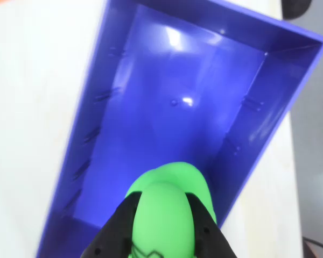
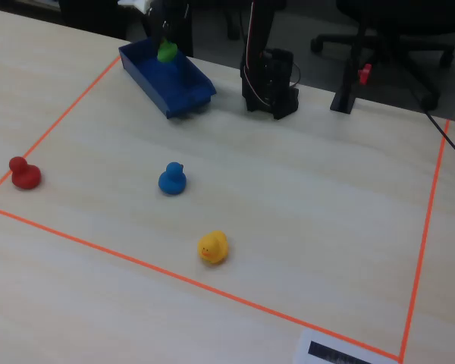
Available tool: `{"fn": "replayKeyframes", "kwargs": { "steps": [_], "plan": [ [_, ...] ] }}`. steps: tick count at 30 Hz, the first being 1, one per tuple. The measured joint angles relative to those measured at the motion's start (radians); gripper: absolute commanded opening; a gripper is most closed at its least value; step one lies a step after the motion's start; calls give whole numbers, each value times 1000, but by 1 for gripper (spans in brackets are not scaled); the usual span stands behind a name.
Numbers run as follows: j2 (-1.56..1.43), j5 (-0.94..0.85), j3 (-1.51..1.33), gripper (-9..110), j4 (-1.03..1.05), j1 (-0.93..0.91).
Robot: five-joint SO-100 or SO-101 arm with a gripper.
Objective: Grasp green duck and put it into box.
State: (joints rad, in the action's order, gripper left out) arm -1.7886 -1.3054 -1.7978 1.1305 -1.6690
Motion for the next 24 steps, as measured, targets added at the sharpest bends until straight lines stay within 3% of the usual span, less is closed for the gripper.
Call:
{"fn": "replayKeyframes", "kwargs": {
  "steps": [12, 15, 24],
  "plan": [
    [25, -74, -114, 0, -167, -34],
    [31, -74, -114, 11, -172, -32],
    [31, -74, -114, 26, -192, -26]
  ]
}}
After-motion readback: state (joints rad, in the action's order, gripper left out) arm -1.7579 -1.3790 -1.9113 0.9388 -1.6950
